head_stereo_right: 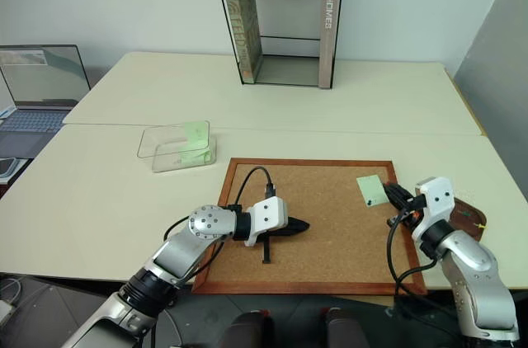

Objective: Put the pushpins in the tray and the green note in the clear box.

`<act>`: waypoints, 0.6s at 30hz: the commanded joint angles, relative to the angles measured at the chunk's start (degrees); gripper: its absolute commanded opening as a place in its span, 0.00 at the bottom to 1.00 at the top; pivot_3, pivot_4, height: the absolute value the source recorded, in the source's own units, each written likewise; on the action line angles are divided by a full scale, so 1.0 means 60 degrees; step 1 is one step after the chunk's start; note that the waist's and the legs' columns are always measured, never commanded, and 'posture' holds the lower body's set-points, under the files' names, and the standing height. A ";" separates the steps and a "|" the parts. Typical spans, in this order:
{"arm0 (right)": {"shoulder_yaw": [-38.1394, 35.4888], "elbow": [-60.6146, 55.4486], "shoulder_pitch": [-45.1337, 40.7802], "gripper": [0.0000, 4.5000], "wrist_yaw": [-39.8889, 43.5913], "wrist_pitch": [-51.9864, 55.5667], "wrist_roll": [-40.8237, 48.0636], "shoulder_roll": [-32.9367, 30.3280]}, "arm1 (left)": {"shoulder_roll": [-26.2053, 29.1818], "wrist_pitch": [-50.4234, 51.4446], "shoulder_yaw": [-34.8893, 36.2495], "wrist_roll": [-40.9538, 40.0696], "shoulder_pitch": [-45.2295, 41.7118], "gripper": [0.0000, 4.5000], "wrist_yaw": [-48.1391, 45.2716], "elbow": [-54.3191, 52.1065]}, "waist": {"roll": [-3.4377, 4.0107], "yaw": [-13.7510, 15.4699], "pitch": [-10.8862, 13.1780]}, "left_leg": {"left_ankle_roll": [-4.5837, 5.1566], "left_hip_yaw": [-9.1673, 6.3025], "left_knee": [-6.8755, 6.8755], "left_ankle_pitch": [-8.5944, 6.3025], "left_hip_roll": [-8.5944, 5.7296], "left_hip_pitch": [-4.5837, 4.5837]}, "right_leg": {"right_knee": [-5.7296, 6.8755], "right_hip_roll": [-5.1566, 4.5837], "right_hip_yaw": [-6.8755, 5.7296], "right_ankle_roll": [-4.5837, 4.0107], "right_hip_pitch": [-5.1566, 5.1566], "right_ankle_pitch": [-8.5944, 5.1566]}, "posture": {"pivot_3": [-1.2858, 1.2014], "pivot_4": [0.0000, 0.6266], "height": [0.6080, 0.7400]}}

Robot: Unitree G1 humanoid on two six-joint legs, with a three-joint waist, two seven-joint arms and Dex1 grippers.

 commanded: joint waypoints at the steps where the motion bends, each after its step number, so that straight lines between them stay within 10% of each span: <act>1: -0.0696 -0.0167 0.0065 0.00 -0.0183 0.0419 0.0157 -0.0441 | 0.0321 0.0446 -0.0241 0.0841 0.0352 0.00 0.0212 0.1126 | 0.0002 0.0000 -0.0001 | 0.0000 0.0002 -0.0001 0.0000 0.0000 0.0000 | 0.0000 -0.0003 -0.0001 0.0000 0.0000 0.0000 | 0.52 0.24 1.00; 18: -0.2464 0.1216 0.0854 0.00 -0.1067 0.2066 -0.0230 -0.1605 | 0.0266 0.0383 -0.0323 0.0890 0.0418 0.00 0.0244 0.0985 | 0.0017 -0.0001 -0.0013 | 0.0017 0.0066 -0.0092 0.0011 -0.0004 0.0029 | -0.0015 -0.0043 -0.0016 0.0000 -0.0005 -0.0001 | 0.52 0.24 1.00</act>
